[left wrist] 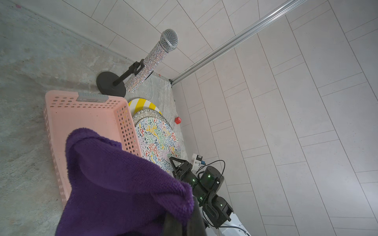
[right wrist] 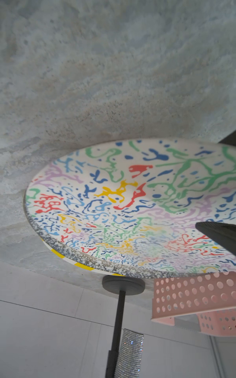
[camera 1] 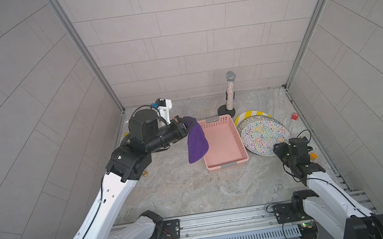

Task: Wipe the wet plate dry
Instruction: Place the plate on the plate, then place the towel at the center of the board.

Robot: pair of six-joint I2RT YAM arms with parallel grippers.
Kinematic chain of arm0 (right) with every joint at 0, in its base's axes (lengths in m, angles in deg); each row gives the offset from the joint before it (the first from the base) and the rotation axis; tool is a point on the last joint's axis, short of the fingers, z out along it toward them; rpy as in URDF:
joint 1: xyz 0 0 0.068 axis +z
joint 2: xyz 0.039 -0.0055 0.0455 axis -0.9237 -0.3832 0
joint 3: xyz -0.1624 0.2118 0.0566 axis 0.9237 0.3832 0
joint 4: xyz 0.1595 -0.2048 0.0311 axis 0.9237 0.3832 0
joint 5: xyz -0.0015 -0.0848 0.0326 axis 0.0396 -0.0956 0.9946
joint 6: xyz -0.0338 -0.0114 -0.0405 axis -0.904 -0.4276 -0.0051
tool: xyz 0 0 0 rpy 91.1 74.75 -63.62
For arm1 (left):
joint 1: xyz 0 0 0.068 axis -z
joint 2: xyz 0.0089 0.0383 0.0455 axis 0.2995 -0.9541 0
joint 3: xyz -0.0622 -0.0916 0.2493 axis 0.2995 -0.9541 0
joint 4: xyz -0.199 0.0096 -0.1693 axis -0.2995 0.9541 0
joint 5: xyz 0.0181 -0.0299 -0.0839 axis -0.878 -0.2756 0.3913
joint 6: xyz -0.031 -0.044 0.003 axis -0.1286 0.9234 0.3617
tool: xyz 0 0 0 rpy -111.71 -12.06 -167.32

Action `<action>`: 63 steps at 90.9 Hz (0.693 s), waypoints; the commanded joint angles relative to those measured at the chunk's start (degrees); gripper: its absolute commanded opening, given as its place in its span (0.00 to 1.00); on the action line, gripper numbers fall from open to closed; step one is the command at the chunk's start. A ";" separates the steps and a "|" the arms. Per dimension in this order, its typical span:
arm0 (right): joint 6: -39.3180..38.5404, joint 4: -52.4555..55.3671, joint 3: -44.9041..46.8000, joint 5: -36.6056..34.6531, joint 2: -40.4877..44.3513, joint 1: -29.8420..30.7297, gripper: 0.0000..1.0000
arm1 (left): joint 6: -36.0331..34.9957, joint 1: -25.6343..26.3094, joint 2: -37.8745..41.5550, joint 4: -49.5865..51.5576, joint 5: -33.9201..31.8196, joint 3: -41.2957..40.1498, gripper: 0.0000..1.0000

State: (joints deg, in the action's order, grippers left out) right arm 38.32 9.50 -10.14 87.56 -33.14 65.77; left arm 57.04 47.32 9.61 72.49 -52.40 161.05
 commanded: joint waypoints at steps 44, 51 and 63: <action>-7.21 8.68 -9.96 2.26 16.84 -0.55 0.81 | -6.12 -0.36 -4.49 1.51 5.76 -1.63 0.00; -9.14 6.25 -13.87 7.85 13.85 -0.47 0.84 | -6.76 -0.31 -8.04 0.98 5.72 -1.59 0.00; -12.66 5.13 -19.18 13.54 8.39 0.86 0.86 | -8.17 -0.26 -14.58 0.89 6.53 0.22 0.00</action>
State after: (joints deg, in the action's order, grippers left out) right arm 30.37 16.45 -26.01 94.23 -21.36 65.66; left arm 51.77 47.30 -0.45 72.77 -46.91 160.55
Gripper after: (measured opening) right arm 0.860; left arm 0.057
